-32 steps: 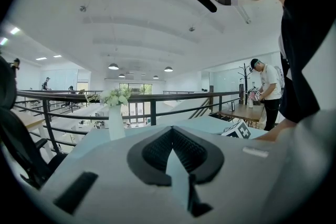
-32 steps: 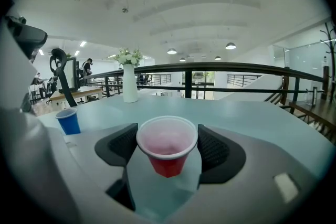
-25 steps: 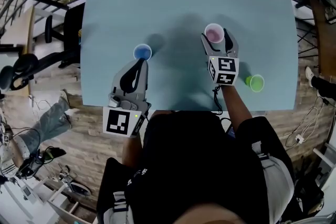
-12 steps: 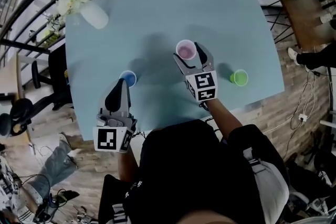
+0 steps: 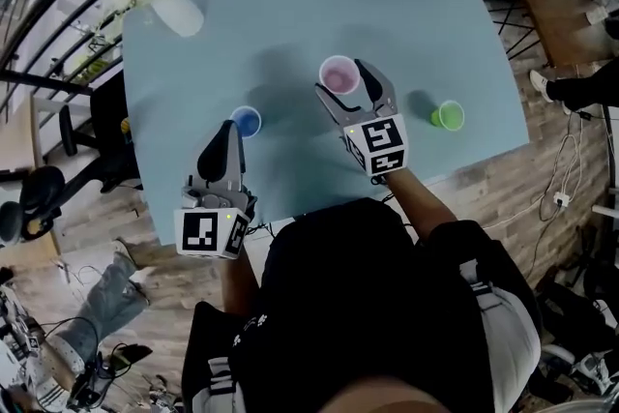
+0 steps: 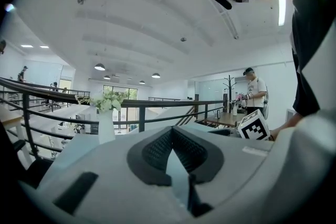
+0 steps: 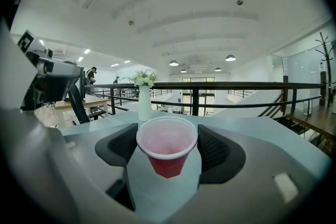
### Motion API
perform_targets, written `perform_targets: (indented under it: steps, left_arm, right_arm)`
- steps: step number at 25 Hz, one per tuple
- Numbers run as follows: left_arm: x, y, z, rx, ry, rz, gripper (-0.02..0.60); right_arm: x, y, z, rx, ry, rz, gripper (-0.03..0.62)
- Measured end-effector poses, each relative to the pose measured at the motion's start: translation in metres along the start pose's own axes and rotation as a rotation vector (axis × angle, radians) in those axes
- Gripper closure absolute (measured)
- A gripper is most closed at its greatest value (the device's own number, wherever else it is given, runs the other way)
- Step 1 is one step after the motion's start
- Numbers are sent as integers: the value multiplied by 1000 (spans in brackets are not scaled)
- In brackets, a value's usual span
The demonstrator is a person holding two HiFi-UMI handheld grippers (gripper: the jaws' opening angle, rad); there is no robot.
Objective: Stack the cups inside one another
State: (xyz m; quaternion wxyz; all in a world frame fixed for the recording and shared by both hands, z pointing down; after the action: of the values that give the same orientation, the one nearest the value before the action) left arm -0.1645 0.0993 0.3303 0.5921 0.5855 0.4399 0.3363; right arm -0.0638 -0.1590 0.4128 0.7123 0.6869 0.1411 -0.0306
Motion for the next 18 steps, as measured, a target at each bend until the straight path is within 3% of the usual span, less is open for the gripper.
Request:
perform_targets:
  steps: [6,18]
  left_arm:
    - [22,4,-9,-2,-31,3,589]
    - [80,8,-27,4,-174,35,589]
  right_arm:
    - [-2,-9,-27,15,-60,10,226]
    - [-31,-15,-96,68,-249,31,226]
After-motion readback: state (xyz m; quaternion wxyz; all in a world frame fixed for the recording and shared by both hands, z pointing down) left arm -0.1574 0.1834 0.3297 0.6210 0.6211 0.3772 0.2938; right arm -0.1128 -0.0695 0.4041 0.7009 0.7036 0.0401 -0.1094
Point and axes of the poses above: the fingertips, and each gripper's own axes: x backward along the fingers, z to its right, y out of its underside, the point moved 10 cm from there along x, backward along the fingers, and after that the axes turned 1 degree about z, right-handed, at the moved point
